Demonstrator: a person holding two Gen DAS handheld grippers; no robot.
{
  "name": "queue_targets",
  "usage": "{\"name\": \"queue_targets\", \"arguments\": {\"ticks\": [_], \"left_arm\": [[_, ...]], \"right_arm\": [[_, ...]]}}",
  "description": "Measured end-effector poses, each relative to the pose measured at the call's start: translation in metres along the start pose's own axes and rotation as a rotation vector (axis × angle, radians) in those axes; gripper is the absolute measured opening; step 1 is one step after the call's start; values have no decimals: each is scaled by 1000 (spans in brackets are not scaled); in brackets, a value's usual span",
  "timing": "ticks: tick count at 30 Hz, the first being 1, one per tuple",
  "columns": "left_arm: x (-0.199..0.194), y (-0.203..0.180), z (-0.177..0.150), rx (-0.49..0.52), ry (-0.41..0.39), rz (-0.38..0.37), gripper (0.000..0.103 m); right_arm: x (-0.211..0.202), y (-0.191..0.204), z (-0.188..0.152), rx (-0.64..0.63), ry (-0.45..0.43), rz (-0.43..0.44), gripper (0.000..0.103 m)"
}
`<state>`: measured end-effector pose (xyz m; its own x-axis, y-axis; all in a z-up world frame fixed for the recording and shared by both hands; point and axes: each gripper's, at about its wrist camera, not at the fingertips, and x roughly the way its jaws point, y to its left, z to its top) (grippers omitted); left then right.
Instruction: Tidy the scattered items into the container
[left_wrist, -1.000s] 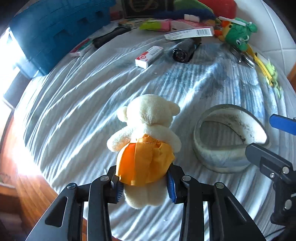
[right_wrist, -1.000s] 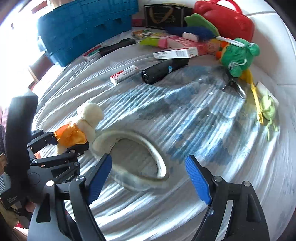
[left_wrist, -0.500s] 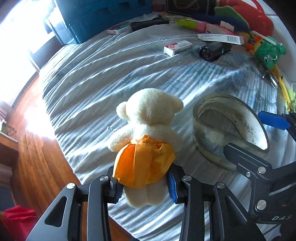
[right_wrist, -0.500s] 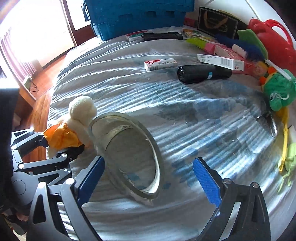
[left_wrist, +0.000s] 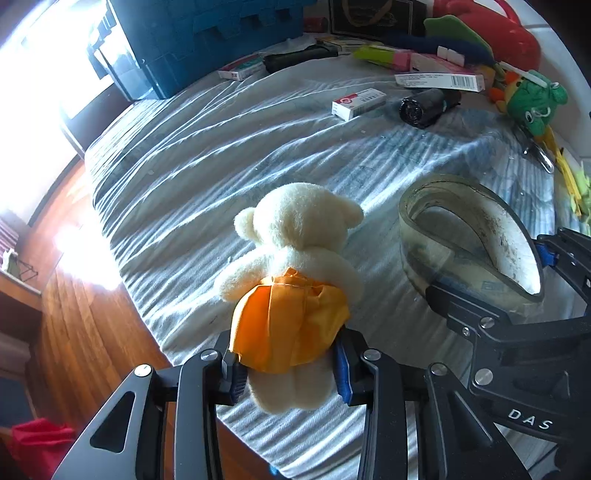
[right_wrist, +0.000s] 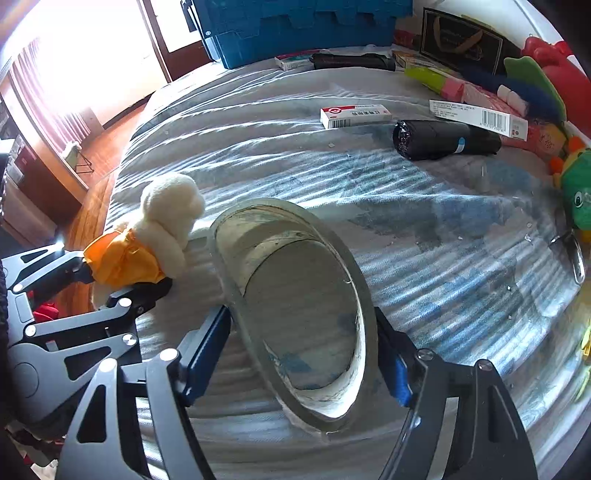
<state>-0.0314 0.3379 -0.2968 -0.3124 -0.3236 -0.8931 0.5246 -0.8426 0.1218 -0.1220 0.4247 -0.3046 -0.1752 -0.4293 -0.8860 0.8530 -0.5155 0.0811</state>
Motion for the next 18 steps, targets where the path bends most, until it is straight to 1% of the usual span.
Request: {"name": "queue_targets", "arguments": {"ticks": [2,6,13,14,15,16,18], "left_arm": [[-8,1,3,7,-24,3,36],[-28,8,14,0,-74,2,36],[-62,29,44,-12,-165,-17,36],[-65,34,49,-10,-176,-20,36],[-68,39,53,-7,-186,-23,36],[-68,44,57,-4,-191,-31,36],[-64,53,64,11,-192,-51,36]], "right_arm": [[-3,0,1,20,-4,-25,73],[-23,-2,9,49,-46,-39,73],[-67,11,42,58,-155,-97,70],[-72,13,47,63,-167,-104,67],[-77,16,52,65,-178,-108,43],[-80,18,57,70,-185,-114,35],[-82,21,67,82,-177,-137,34]]}}
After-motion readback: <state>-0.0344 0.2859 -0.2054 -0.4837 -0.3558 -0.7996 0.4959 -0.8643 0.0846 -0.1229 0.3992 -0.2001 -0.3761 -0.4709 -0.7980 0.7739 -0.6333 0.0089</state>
